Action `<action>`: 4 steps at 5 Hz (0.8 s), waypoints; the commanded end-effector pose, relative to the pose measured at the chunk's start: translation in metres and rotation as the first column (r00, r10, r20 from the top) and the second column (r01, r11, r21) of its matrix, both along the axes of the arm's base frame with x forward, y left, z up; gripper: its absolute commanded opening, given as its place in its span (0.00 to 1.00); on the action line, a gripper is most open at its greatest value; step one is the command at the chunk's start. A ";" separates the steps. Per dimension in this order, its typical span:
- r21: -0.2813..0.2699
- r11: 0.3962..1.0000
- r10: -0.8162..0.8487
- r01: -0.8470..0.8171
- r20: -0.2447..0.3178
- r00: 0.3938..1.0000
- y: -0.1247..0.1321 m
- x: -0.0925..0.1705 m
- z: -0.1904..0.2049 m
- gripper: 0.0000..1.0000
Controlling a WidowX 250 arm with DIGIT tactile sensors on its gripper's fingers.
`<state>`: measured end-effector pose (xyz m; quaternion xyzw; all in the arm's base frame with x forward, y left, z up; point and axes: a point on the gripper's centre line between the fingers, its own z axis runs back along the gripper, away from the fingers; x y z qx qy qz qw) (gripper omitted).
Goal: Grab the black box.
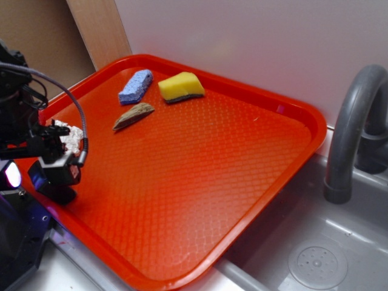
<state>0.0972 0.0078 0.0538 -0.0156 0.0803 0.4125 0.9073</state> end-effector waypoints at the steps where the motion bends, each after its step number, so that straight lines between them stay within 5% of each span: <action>1: 0.006 0.999 -0.049 0.049 0.077 0.996 0.001 0.012 -0.009 1.00; 2: -0.049 0.986 -0.154 0.160 0.109 0.982 0.005 0.024 -0.021 1.00; 3: -0.068 0.967 -0.230 0.247 0.196 0.953 0.012 0.043 -0.034 0.00; 4: -0.023 0.878 -0.475 0.478 0.086 0.876 -0.001 0.082 -0.005 0.00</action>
